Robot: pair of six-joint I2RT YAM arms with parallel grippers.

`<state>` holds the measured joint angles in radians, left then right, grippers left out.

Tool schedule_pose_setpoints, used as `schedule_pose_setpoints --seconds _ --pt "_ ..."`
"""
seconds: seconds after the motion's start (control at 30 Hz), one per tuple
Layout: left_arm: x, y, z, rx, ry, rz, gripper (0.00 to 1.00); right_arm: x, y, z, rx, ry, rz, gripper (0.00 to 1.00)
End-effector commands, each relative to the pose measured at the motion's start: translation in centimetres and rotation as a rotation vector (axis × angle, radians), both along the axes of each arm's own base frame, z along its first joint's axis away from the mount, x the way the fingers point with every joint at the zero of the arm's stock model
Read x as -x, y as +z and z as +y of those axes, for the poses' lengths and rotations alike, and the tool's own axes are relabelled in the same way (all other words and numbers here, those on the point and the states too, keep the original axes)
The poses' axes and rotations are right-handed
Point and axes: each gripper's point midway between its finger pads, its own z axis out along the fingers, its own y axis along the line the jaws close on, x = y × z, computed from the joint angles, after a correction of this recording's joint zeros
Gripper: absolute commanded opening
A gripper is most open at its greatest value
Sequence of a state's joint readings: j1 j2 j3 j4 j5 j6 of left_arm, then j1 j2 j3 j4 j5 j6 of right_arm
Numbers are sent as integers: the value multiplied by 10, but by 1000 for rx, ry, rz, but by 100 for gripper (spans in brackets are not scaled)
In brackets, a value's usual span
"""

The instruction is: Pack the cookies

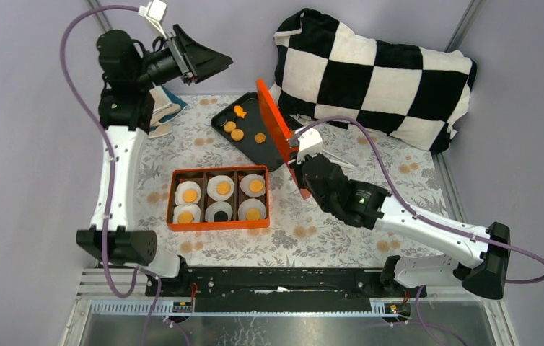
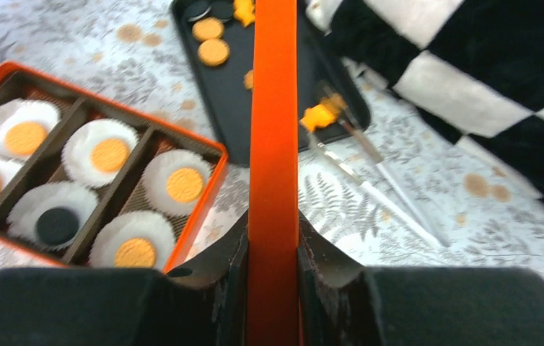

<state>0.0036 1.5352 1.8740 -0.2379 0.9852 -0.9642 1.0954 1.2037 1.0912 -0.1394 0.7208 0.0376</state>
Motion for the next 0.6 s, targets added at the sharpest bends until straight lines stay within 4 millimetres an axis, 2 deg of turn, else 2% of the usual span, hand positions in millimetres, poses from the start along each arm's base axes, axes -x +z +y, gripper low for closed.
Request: schedule_pose_setpoints --seconds 0.0,0.07,0.1,0.17,0.23,0.33,0.4,0.5,0.57 --pt "24 26 7 -56 94 -152 45 17 37 22 -246 168 125 0" --pt "16 7 27 -127 273 -126 19 15 58 23 -342 221 168 0" --pt "13 -4 38 -153 355 -113 10 18 63 27 -380 261 204 0" --pt "8 -28 62 -213 521 -80 0 12 78 25 -461 297 257 0" --pt "5 -56 84 -278 644 -28 0 7 84 26 -525 356 316 0" --pt "5 -99 113 -337 807 98 0 -12 87 18 -639 404 413 0" --pt "8 -138 137 -429 956 237 0 -31 84 5 -701 382 454 0" --pt "21 -188 178 -695 1203 420 0 -58 82 -27 -736 290 416 0" --pt "26 -218 192 -818 1258 531 0 -71 82 -45 -749 257 396 0"
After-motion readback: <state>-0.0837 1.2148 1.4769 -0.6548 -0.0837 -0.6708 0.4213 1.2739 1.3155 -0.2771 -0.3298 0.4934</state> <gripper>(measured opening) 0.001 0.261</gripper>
